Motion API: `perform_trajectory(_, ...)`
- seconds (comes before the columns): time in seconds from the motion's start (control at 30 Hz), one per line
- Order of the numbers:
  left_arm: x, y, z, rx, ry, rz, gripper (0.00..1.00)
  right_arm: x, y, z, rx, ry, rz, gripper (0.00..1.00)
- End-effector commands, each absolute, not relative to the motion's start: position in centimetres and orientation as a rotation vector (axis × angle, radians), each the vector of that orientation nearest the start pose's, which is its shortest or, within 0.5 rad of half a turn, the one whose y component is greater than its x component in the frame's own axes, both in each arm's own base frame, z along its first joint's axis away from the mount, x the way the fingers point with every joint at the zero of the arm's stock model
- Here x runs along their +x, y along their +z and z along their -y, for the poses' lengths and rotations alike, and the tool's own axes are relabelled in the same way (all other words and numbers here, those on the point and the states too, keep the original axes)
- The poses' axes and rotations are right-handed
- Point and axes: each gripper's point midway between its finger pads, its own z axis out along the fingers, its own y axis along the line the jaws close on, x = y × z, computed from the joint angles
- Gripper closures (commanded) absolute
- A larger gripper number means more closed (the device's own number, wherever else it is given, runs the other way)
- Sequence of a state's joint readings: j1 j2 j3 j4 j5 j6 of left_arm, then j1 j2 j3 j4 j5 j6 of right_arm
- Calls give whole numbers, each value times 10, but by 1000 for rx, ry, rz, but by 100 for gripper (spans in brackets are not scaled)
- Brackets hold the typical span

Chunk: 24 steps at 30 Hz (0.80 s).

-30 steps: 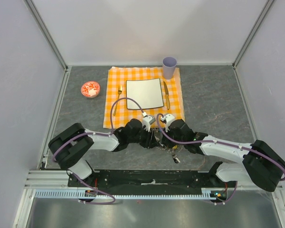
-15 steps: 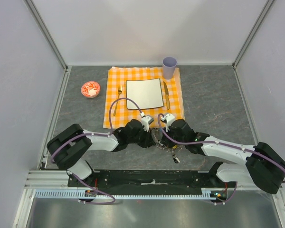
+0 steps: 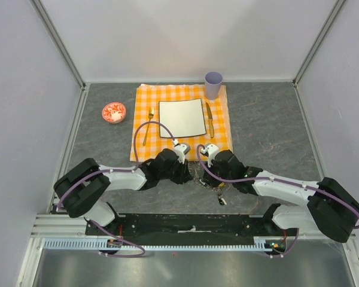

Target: Put the keys on the keyring

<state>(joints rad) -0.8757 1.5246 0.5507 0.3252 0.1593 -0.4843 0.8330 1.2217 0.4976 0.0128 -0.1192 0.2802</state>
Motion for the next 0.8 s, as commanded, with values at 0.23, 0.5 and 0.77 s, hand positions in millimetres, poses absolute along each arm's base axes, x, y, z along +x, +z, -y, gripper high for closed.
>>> perform_trajectory(0.23, 196, 58, 325, 666, -986, -2173, 68, 196, 62, -264, -721, 717, -2225, 89)
perform_trajectory(0.5, 195, 55, 331, 740, -996, -2166, 67, 197, 64, -265, -720, 717, -2220, 89)
perform_trajectory(0.77, 194, 51, 334, 801, -980, -2190, 68, 199, 64, -264, -717, 708, -2221, 89)
